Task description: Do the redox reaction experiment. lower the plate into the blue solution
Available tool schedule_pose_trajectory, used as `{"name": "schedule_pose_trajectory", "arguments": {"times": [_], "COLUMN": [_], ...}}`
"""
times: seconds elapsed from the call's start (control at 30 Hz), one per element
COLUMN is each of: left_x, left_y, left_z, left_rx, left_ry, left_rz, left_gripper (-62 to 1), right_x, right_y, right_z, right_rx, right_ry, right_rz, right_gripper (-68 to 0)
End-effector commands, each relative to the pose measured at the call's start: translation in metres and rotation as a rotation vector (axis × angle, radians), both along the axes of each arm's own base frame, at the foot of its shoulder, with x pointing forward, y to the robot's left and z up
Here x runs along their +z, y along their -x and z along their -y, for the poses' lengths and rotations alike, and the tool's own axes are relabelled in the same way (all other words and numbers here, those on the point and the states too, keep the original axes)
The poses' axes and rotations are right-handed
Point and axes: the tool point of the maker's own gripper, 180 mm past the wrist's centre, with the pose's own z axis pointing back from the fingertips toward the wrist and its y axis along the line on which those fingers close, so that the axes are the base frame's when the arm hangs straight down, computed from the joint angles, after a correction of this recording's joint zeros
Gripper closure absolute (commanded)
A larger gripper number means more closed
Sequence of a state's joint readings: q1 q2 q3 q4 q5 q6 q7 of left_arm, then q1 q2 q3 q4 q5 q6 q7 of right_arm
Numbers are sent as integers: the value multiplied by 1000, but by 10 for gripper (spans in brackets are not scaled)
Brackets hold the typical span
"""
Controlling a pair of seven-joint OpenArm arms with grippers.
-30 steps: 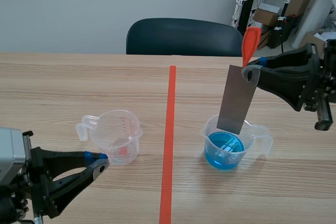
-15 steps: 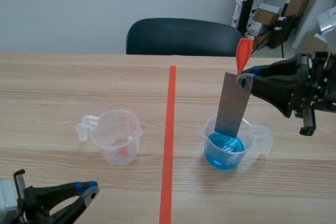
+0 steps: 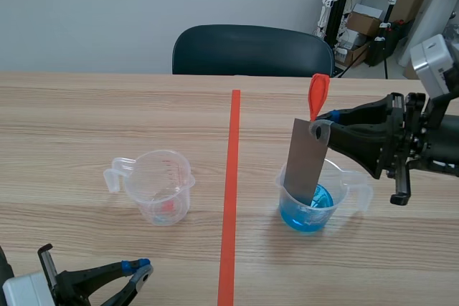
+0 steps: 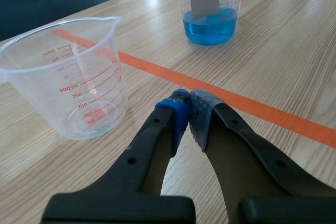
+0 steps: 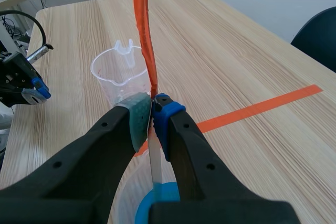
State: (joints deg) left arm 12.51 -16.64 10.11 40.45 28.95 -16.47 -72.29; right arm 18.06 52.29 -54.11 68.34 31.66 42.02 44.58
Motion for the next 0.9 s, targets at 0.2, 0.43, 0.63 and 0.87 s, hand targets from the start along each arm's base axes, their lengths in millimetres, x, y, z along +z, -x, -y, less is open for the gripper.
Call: {"name": "schedule_pose_trajectory", "arguments": {"times": [0.2, 0.43, 0.63, 0.87], "left_x": [-3, 2, 20, 22], "left_y": [-7, -6, -3, -3], "left_z": [1, 1, 2, 2], "left_rx": [17, 12, -1, -2], "left_ry": [-33, -9, 71, 76], "left_rz": [1, 20, 82, 86], "left_gripper": [-29, -378, -623, -623], "right_x": [4, -5, -14, -16], "right_y": [-7, 3, 13, 11], "right_z": [7, 8, 2, 7], "right_rx": [-15, -1, 25, 10], "right_ry": [-16, -16, -10, -17], "right_rz": [19, 13, 0, 1], "right_gripper": [-4, -4, -4, -4]}}
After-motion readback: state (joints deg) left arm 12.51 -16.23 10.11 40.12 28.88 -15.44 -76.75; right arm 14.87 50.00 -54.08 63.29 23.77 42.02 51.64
